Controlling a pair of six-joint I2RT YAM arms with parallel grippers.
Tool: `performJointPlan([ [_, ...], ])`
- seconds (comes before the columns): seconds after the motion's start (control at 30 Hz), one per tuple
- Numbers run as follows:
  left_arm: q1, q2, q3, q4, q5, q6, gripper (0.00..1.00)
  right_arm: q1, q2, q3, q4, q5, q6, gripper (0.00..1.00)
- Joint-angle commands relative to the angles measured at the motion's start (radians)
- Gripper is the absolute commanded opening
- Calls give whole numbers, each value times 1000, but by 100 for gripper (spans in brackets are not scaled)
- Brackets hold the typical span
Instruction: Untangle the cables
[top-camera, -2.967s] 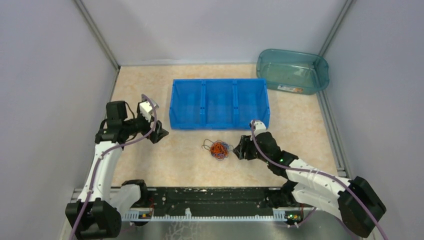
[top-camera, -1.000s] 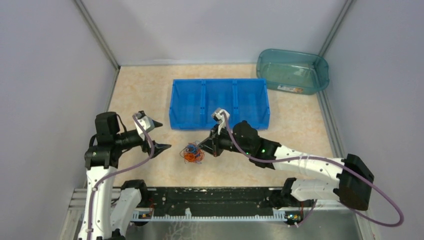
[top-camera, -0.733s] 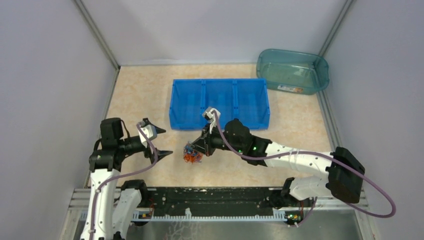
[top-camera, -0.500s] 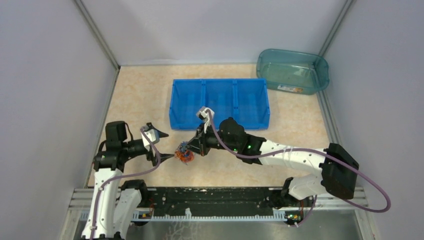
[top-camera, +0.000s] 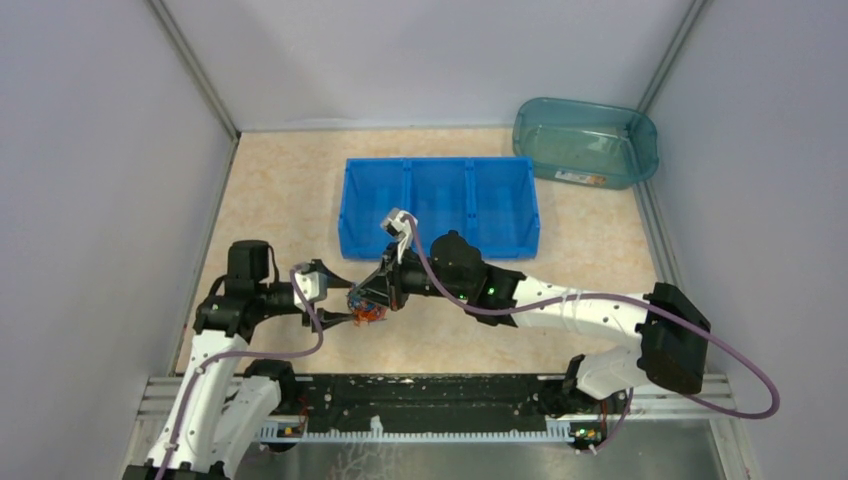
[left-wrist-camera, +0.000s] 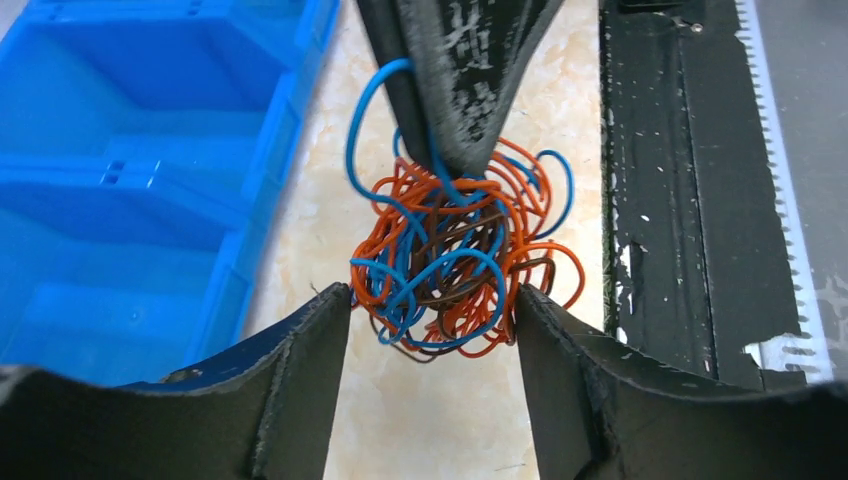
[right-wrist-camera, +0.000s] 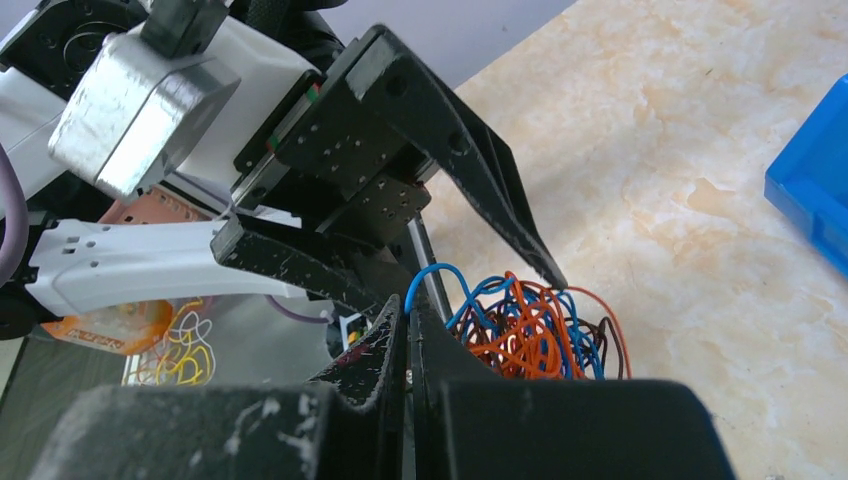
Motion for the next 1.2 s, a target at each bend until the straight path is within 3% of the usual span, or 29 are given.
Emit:
performJointPlan([
  [0.0, -43, 2, -8, 16, 23, 30, 64, 18, -8, 60, 77, 12, 7, 0],
  [0.13, -47, -6, -10, 55, 1, 24, 52, 22, -23, 51, 72, 20, 7, 0],
  [0.2, -47, -15, -10, 63, -13, 29, 42, 22, -45, 31, 68, 36, 6, 0],
  [0.33, -47, -40, 0, 90, 2, -15, 4, 22, -118, -38, 51, 88, -4, 1],
  [0.37, -47, -47, 3, 112, 12, -53, 1, 22, -138, -59, 46, 104, -6, 9],
  [0.47, -49, -63, 21, 155, 45, -146, 0, 22, -198, -116, 23, 122, -4, 49],
  [0.5, -48, -61, 34, 163, 55, -173, 0, 22, -221, -135, 16, 130, -2, 58],
  [0.57, -47, -49, 60, 174, 72, -221, 0, 22, -265, -175, 10, 154, 8, 65],
  [0.77, -49, -24, 122, 176, 123, -295, 0, 22, -370, -280, 44, 177, 41, 65],
  [1.0, -49, -10, 155, 179, 140, -357, 0, 21, -323, -268, 103, 136, 72, 59],
  [1.17, -50, -13, 157, 183, 160, -400, 0, 22, -265, -243, 156, 140, 87, 44],
])
